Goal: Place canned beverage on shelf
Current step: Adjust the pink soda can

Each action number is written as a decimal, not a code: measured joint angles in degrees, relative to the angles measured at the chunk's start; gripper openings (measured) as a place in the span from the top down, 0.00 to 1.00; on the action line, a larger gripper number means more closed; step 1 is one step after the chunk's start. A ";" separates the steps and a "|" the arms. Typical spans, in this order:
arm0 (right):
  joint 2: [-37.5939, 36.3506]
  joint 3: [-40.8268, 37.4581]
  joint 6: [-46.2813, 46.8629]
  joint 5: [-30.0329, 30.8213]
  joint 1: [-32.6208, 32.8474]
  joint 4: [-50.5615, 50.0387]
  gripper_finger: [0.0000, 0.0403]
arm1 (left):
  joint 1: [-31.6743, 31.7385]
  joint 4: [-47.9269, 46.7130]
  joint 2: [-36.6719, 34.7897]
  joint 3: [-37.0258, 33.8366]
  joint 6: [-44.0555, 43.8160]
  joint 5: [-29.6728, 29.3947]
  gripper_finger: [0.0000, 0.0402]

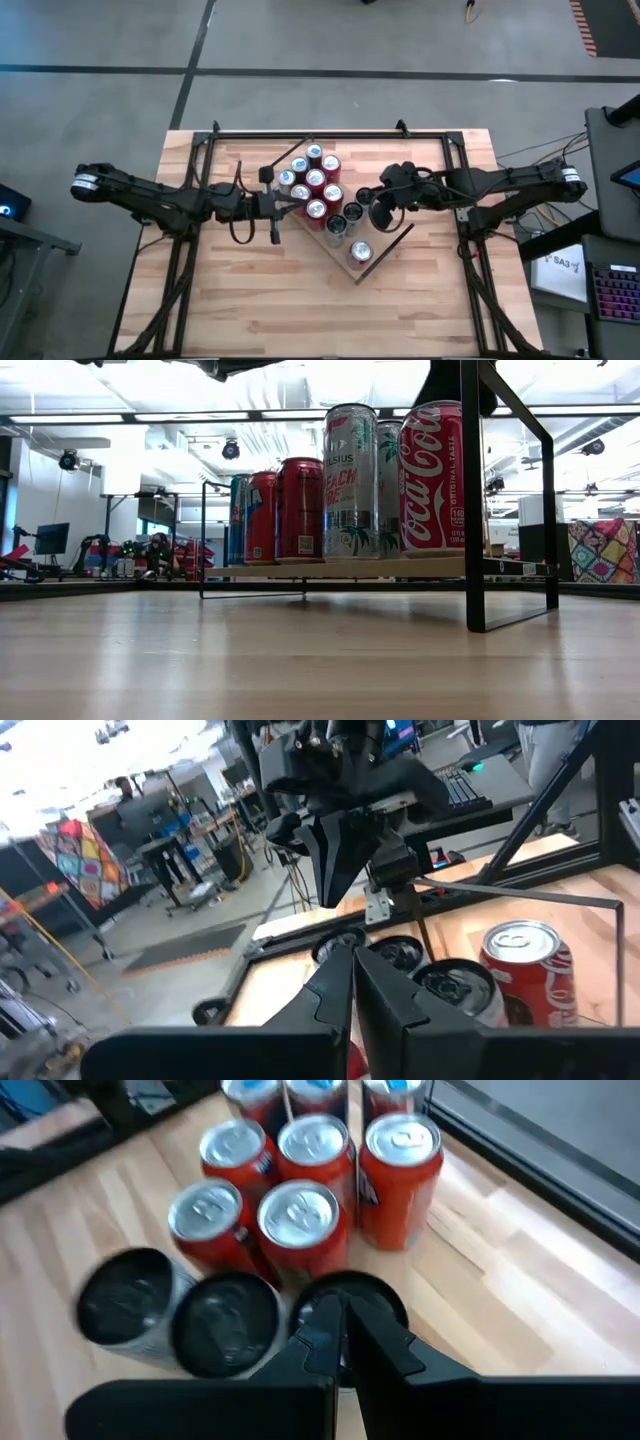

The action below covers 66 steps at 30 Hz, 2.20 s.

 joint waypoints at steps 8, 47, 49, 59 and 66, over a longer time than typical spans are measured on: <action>0.00 6.34 0.01 0.23 2.47 0.69 0.97 | 0.00 -2.53 0.00 2.21 7.40 0.02 1.00; 35.97 47.46 1.81 -9.17 8.96 -7.97 0.97 | 7.80 -6.07 -30.48 -8.72 15.66 9.14 1.00; 37.19 49.73 3.95 -10.95 8.96 -10.83 0.97 | 7.80 -5.72 -31.42 -8.37 15.82 9.14 1.00; 38.89 53.29 14.50 -17.66 9.90 -17.30 0.97 | 7.79 -7.86 -33.20 -8.94 15.25 9.04 1.00; 38.50 54.58 20.70 -17.86 9.94 -30.77 0.97 | 7.80 -8.00 -32.84 -8.94 15.25 9.03 1.00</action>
